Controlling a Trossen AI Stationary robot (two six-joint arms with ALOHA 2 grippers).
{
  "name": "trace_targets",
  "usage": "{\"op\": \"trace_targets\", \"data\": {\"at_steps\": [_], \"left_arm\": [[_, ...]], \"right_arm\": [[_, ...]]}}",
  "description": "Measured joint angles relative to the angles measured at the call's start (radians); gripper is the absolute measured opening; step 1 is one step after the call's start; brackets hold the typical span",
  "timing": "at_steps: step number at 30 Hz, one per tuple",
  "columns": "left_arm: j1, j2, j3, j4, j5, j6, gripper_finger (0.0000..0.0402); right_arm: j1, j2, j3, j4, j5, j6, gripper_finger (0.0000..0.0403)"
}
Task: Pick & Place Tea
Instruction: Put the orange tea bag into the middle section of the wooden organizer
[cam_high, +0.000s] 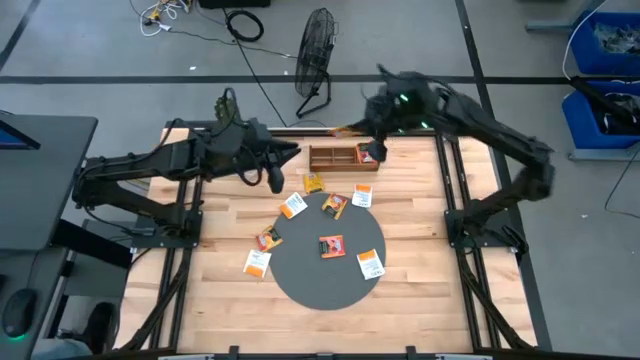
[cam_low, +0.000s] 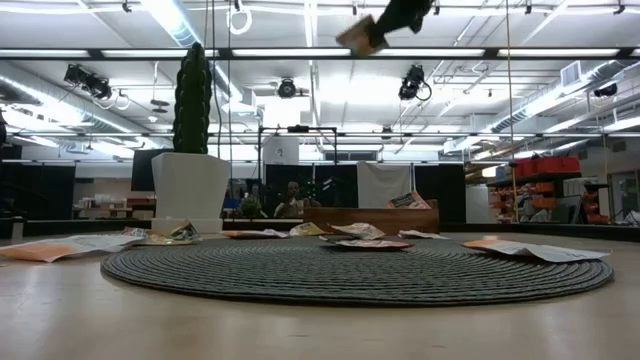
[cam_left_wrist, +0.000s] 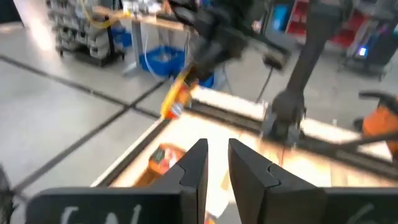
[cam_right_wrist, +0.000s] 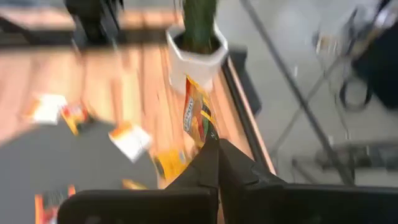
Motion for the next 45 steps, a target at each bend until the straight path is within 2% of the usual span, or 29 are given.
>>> {"op": "trace_targets", "data": {"at_steps": [5,9,15,20,26,33,45], "left_arm": [[-0.017,-0.003,0.000,-0.093,-0.001,-0.020,0.0067],[-0.032,0.001,0.000,-0.137,0.000,-0.022,0.0067],[-0.054,0.003,0.000,-0.181,0.000,-0.022,0.0067],[-0.068,0.003,0.000,-0.191,0.000,-0.020,0.0067],[-0.078,0.004,0.000,-0.191,0.000,-0.015,0.0067],[-0.078,0.004,0.000,-0.191,0.000,-0.014,0.0067],[-0.077,0.006,0.000,-0.192,0.000,-0.011,0.0067]], "right_arm": [[-0.036,0.235,0.253,-0.259,0.008,-0.066,0.0000],[-0.035,0.392,0.367,-0.372,0.066,-0.109,0.0000],[-0.048,0.567,0.392,-0.472,0.083,-0.125,0.0000],[-0.062,0.678,0.392,-0.491,0.119,-0.137,0.0000],[-0.080,0.759,0.392,-0.488,0.186,-0.156,0.0000],[-0.102,0.775,0.392,-0.413,0.230,-0.179,0.0000],[-0.138,0.793,0.388,-0.420,0.166,-0.223,0.0000]]}}
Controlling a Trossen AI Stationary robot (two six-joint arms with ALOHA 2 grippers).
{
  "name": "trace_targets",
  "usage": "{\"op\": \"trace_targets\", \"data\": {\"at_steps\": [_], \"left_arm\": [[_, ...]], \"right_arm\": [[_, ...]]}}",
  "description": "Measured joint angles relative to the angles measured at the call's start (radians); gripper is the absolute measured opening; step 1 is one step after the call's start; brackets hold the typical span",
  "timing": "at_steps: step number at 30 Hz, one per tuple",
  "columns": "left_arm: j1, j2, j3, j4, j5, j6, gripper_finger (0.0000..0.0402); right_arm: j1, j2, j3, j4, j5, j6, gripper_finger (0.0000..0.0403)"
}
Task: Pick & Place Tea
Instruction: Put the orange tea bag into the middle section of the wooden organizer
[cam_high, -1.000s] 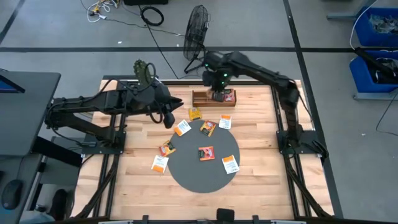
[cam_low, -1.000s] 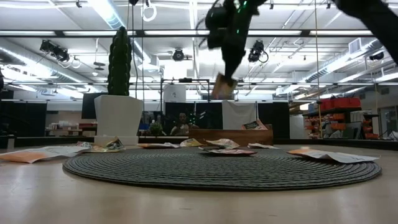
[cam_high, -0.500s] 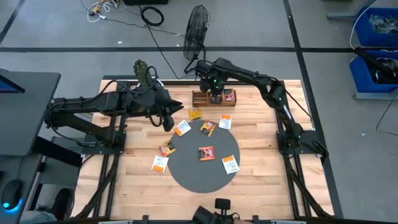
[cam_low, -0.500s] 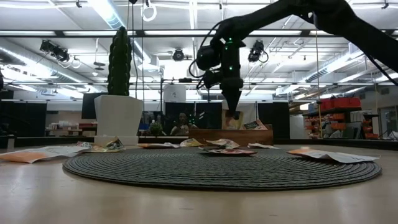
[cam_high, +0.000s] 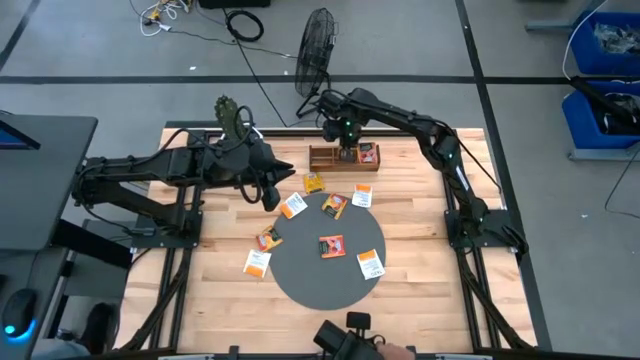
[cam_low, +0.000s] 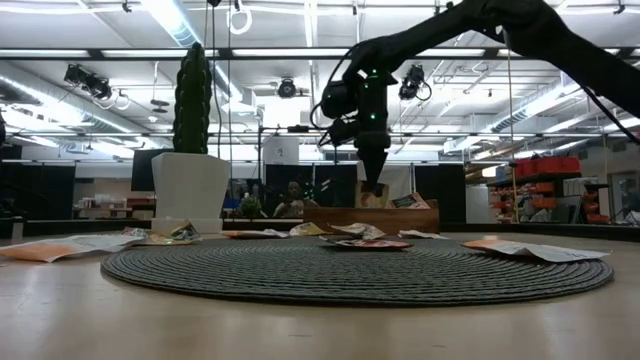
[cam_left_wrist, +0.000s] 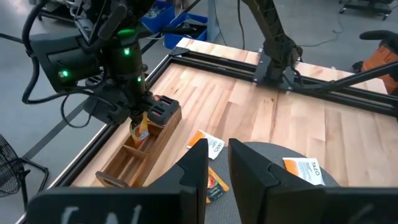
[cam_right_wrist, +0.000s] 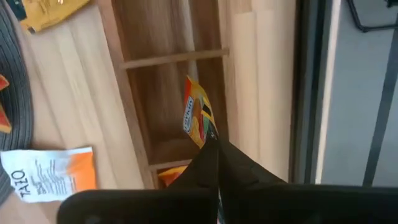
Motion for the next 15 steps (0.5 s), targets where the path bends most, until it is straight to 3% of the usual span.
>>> {"op": "trace_targets", "data": {"at_steps": [9,15], "left_arm": [[0.000,0.011,0.000,-0.005,0.000,0.000,0.0067],[0.000,0.019,0.000,-0.004,0.000,-0.001,0.0067]], "right_arm": [[-0.001,0.021,-0.001,0.033,-0.008,-0.033,0.0004],[-0.001,0.021,-0.001,0.043,-0.004,-0.034,0.0059]]}}
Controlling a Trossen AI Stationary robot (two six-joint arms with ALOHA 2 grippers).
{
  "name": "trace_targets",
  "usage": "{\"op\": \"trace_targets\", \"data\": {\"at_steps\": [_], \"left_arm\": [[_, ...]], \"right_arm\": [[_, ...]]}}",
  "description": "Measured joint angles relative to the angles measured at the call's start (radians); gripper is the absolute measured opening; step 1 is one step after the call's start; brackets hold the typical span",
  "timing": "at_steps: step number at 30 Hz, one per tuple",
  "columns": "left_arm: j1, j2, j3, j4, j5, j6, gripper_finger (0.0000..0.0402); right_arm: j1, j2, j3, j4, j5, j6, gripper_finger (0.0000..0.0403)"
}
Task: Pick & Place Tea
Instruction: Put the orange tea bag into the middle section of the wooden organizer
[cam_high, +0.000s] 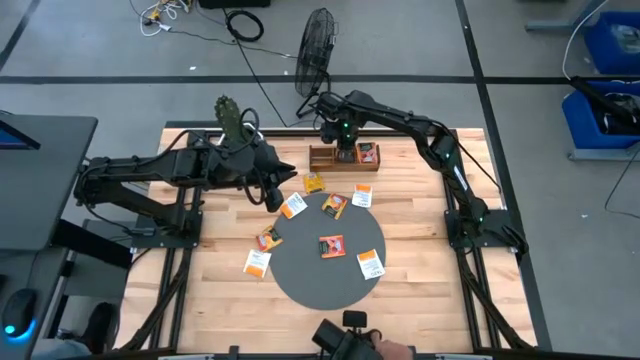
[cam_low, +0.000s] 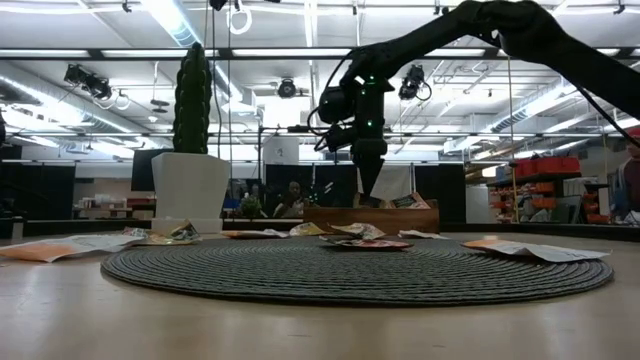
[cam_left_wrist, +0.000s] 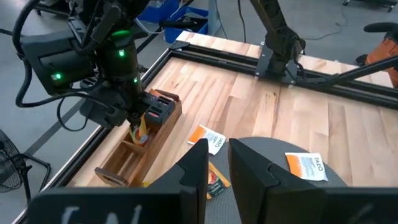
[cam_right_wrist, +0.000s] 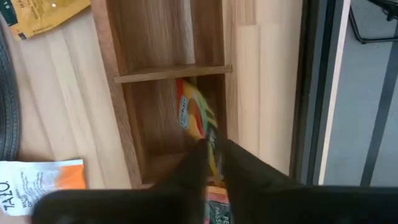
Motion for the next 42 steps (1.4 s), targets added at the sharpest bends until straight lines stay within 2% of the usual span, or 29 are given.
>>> {"op": "trace_targets", "data": {"at_steps": [7,11,18,23,27,31,37,40,42], "left_arm": [[0.000,0.005,0.000,0.001,0.000,0.000,0.0067],[0.000,0.005,0.000,-0.021,0.000,0.000,0.0067],[0.000,0.005,0.000,-0.187,0.015,-0.028,0.0067],[0.000,0.005,0.000,-0.387,0.089,0.021,0.0067],[0.005,0.002,-0.067,-0.426,0.143,-0.011,0.0067],[0.007,0.000,-0.204,-0.398,0.209,-0.138,0.0067],[0.023,0.001,-0.460,-0.193,0.282,-0.472,0.0067],[0.059,0.002,-0.573,-0.158,0.337,-0.696,0.0068],[0.078,0.003,-0.637,-0.130,0.381,-0.769,0.0074]], "right_arm": [[0.000,-0.010,0.000,-0.002,0.041,0.000,0.0154],[0.011,-0.074,0.000,-0.019,0.043,0.062,0.0190],[0.074,-0.261,0.000,-0.037,-0.157,0.298,0.0192],[0.168,-0.376,-0.031,-0.001,-0.173,0.337,0.0171],[0.246,-0.480,-0.192,0.118,-0.173,0.410,0.0156],[0.318,-0.596,-0.433,0.315,-0.172,0.529,0.0143],[0.404,-0.743,-0.742,0.610,-0.171,0.692,0.0135],[0.432,-0.783,-0.848,0.716,-0.172,0.761,0.0135],[0.449,-0.796,-0.897,0.769,-0.171,0.800,0.0135]]}}
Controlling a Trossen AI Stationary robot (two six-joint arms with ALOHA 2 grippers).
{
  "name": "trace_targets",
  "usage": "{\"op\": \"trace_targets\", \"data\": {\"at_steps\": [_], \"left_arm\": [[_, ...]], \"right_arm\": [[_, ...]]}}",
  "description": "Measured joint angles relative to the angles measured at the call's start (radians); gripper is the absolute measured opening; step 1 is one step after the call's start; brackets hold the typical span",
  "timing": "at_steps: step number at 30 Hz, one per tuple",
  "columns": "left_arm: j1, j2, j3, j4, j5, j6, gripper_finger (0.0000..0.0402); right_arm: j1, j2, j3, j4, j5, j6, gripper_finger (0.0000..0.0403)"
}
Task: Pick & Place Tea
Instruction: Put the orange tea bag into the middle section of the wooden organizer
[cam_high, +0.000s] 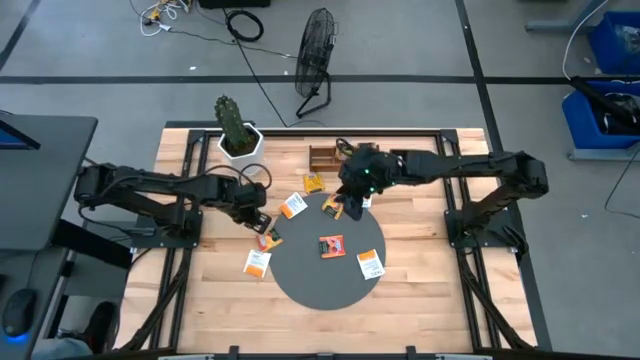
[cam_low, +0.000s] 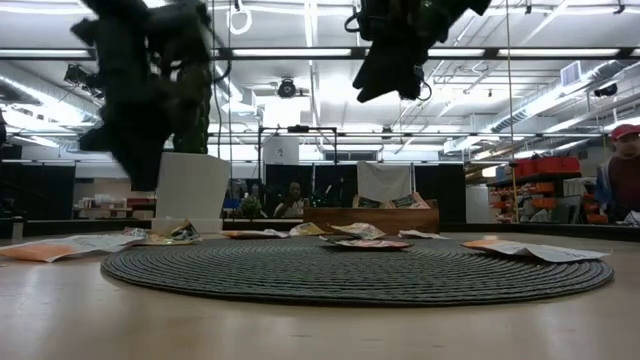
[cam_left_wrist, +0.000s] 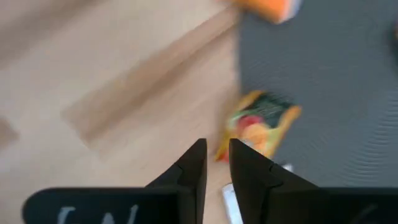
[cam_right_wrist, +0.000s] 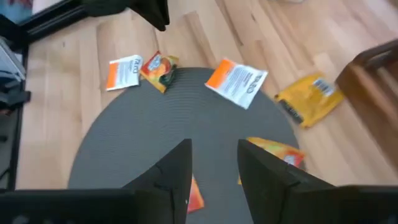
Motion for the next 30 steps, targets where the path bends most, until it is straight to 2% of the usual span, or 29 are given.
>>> {"op": "trace_targets", "data": {"at_steps": [3,7,9,12,15,23,30], "left_arm": [[0.011,0.000,-0.066,0.060,0.079,-0.026,0.0099],[0.007,0.000,-0.102,0.170,0.151,-0.078,0.0154],[-0.002,0.000,-0.103,0.178,0.144,-0.105,0.0184],[-0.015,0.007,-0.104,0.169,0.068,-0.133,0.0223],[-0.017,0.030,-0.104,0.171,0.040,-0.153,0.0246],[-0.056,0.160,-0.104,0.259,0.078,-0.150,0.0247],[-0.087,0.194,-0.100,0.258,0.060,-0.150,0.0213]], "right_arm": [[0.025,-0.006,-0.046,0.049,0.001,0.025,0.0135],[0.054,-0.007,-0.074,0.092,-0.001,0.040,0.0135],[0.065,-0.007,-0.075,0.098,0.000,0.040,0.0135],[0.073,-0.007,-0.075,0.110,0.002,0.038,0.0135],[0.074,-0.007,-0.075,0.120,0.002,0.031,0.0135],[0.074,-0.007,-0.075,0.123,0.002,0.014,0.0135],[0.073,-0.007,-0.075,0.123,0.002,0.014,0.0135]]}}
